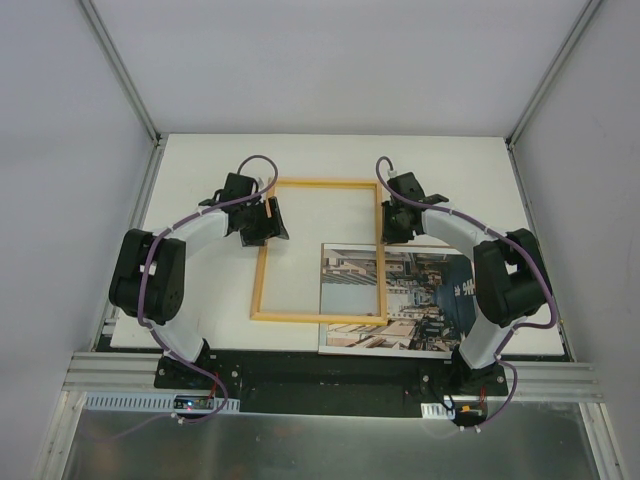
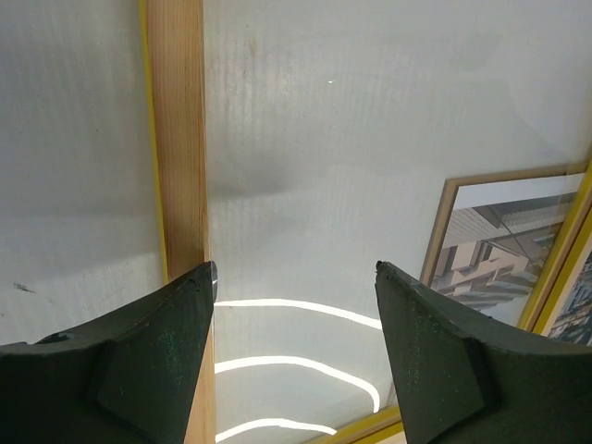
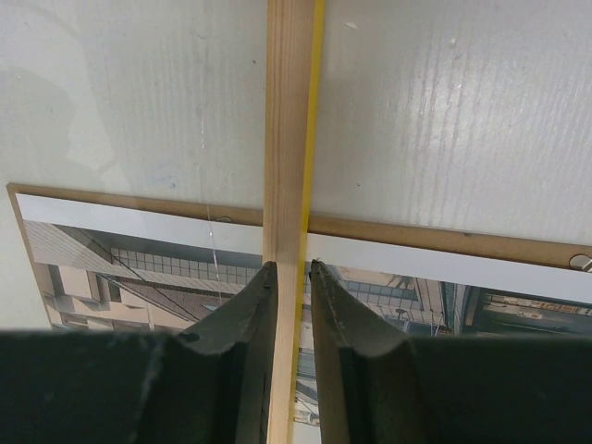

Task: Put the photo into the frame
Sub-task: Place the glass panel in the frame body.

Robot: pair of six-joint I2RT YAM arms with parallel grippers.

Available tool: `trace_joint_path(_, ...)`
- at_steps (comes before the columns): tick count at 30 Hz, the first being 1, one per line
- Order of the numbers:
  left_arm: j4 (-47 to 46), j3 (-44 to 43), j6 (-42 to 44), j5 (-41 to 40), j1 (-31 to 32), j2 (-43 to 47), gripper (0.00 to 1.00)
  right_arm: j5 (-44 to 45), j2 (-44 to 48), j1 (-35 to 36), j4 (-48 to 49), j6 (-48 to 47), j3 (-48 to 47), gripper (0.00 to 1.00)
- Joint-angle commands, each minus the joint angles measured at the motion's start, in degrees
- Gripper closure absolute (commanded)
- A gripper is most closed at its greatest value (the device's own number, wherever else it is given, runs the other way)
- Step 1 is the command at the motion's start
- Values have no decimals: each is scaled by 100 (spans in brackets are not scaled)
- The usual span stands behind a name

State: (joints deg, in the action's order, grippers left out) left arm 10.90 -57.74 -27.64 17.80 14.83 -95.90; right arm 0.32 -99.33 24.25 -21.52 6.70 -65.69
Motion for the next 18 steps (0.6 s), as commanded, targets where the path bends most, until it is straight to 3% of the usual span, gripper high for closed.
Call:
trace_joint_path(1, 378, -133, 197, -541, 134, -69, 30, 135, 186, 27, -98, -63, -172, 76)
trace_joint_path(18, 396, -124, 154, -348, 178, -96, 37, 74, 168, 27, -98, -72, -137, 76)
